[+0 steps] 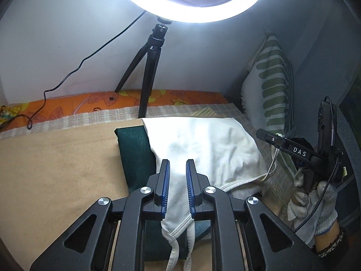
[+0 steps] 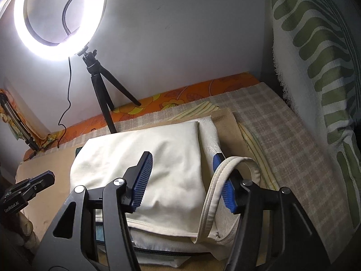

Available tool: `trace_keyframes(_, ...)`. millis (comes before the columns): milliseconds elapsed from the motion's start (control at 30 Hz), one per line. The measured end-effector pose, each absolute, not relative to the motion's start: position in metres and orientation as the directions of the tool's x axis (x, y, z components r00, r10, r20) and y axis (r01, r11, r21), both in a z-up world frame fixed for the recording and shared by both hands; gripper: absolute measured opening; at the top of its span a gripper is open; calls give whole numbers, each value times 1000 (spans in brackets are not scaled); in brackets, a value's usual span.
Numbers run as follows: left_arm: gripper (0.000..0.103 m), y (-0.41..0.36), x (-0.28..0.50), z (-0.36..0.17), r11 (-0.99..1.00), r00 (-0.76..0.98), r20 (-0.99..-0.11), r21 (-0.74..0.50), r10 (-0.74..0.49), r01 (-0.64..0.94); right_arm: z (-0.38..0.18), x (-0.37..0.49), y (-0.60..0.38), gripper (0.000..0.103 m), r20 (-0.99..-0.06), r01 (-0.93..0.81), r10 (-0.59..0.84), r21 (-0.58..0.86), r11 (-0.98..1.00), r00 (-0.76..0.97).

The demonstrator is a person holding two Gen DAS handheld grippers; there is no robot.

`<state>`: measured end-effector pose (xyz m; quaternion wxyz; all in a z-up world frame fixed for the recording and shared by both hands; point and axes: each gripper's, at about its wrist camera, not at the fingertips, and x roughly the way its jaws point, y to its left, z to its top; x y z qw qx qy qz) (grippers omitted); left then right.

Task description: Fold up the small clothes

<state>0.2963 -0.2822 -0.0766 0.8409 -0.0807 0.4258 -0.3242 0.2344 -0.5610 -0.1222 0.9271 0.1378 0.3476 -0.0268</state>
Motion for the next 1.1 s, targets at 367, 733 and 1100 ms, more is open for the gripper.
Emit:
trace_keyframes(367,23,-265,262,-34,782,478,-635,-370,-607,502,-77,192,-542,59,-605,138,19,212,967,796)
trace_keyframes(733,38,-226,204,11,789,541,-591,-322,-599,522,-32,123,-503,61,-544,117,12,201,973,839)
trace_keyframes(1100,63,-191,145,22,792,579,-564,-255,-588,555,-20,53,-457,72,-480,90,8,180,979,877)
